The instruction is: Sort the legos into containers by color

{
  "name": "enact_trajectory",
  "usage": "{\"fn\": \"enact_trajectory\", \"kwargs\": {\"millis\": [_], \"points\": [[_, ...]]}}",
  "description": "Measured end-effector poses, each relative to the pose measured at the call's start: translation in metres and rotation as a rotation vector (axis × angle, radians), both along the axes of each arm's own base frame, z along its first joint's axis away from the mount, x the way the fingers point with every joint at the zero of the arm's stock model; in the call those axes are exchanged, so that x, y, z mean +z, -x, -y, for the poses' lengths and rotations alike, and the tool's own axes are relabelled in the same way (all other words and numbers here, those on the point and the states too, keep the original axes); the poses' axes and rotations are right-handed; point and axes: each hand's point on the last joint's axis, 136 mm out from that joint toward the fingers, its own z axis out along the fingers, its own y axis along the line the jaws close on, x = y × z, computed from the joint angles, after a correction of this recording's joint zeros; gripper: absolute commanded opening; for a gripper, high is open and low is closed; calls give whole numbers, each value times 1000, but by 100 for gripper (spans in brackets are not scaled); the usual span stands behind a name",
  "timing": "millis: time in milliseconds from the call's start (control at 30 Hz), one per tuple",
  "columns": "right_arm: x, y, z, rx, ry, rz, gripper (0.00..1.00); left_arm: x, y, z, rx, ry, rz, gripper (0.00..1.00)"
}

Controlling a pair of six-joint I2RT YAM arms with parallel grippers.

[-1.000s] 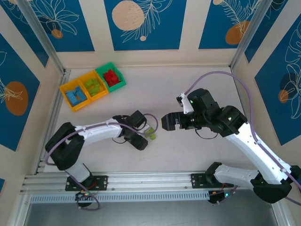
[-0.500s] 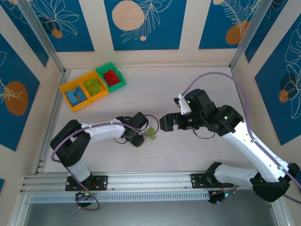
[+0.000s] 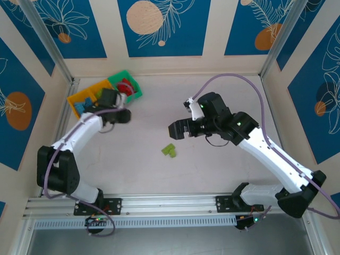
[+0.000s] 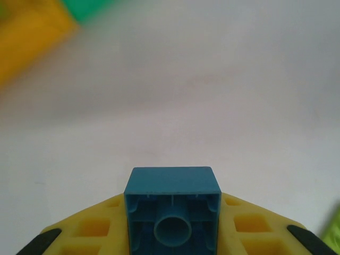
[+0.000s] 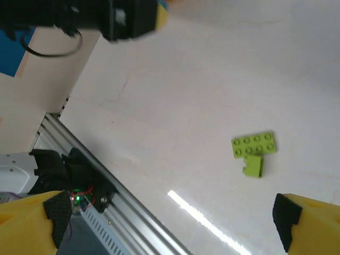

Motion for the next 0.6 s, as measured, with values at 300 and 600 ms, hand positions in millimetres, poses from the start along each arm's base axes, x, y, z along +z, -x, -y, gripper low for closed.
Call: {"fn": "enact_trajectory", "kwargs": {"millis": [300,600], "points": [[0,-15,-8,-1,-10,27,100,2,-78,-152,421,45,-28,29],[7,-19,-3,-10,-21,48,99,-25,-111,-228,601,69,-95,58]]}}
